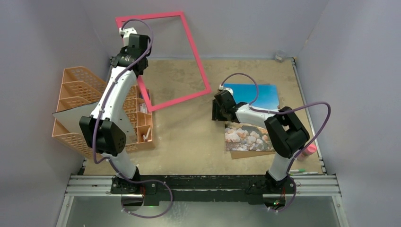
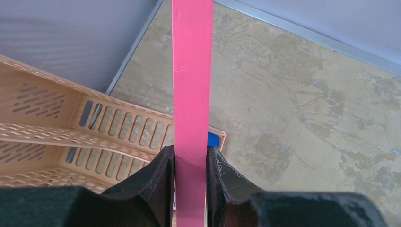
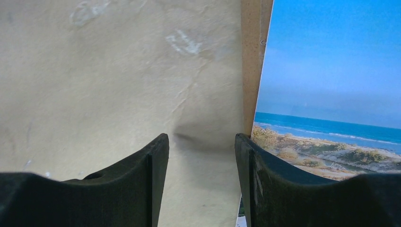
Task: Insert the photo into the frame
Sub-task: Move the photo frame item to the center of the board.
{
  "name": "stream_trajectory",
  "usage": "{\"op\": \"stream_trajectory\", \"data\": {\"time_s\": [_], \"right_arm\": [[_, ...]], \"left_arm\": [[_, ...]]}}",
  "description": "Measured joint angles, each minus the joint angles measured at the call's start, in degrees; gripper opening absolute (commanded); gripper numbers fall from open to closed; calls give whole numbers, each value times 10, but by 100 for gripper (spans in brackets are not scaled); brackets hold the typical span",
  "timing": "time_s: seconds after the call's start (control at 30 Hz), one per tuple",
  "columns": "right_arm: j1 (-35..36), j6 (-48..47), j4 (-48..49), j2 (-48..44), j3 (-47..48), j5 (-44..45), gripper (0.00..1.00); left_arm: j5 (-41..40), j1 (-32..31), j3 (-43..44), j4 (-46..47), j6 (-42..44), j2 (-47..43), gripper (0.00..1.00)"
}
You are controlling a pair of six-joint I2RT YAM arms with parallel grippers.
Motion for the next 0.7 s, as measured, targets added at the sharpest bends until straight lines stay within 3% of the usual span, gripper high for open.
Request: {"op": "stream_trajectory", "data": {"time_s": [0.37,0.57,0.7], "right_arm": [[-8,-28,-50,-20,14,28,62],[-11,-36,-56,-138,54,-2,78],[-24,-38,-24,-165,117,-52,93]], "left_arm": [[-7,0,0,-37,7,-2,0],[9,0,-7,-37,26,-18,0],[49,1,-16,-30,45,-41,0]]}}
